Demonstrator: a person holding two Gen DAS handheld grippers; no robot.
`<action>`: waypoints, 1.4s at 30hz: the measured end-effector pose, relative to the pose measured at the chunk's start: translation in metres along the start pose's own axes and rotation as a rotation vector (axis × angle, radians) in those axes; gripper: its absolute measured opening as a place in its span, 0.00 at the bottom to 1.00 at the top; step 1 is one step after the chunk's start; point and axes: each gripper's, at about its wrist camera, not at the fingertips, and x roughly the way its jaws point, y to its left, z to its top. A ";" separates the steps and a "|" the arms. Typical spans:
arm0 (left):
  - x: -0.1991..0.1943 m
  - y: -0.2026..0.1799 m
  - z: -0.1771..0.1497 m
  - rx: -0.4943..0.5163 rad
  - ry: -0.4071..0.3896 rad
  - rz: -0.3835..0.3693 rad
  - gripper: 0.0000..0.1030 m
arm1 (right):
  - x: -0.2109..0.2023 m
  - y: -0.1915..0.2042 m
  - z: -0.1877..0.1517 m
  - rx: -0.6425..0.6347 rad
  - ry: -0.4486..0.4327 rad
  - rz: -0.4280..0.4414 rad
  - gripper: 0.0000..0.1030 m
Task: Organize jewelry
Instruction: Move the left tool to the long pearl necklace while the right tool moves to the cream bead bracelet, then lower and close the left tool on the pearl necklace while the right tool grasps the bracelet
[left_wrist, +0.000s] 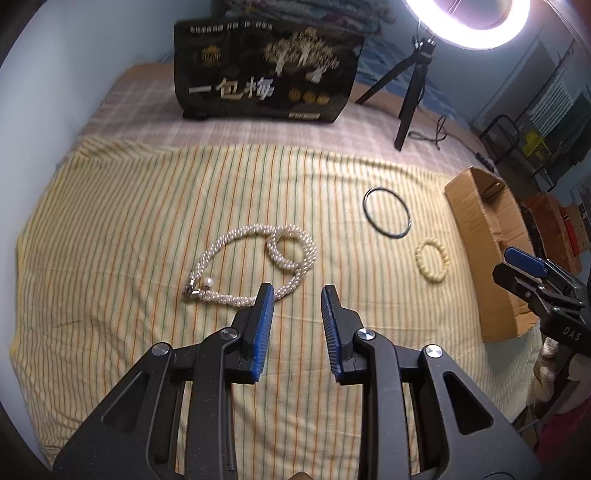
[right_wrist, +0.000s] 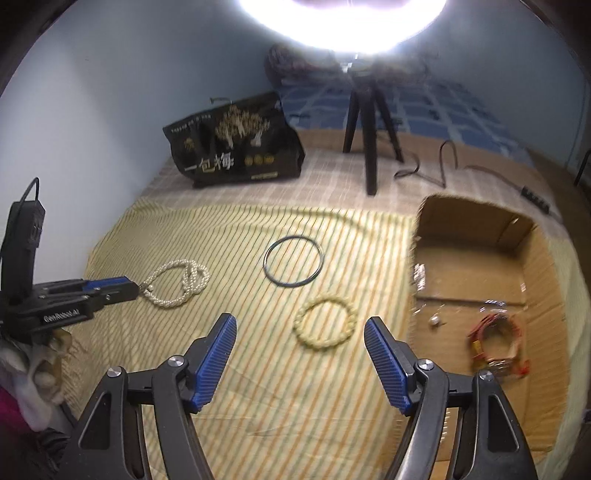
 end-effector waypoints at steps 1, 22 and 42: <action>0.003 0.000 0.000 -0.001 0.006 -0.001 0.25 | 0.005 0.001 0.000 0.004 0.015 0.006 0.71; -0.002 0.067 0.023 -0.142 0.000 0.016 0.25 | 0.037 -0.003 0.001 0.048 0.102 0.020 0.59; 0.056 0.069 0.038 -0.086 0.083 0.083 0.24 | 0.076 0.016 0.003 -0.015 0.168 -0.017 0.45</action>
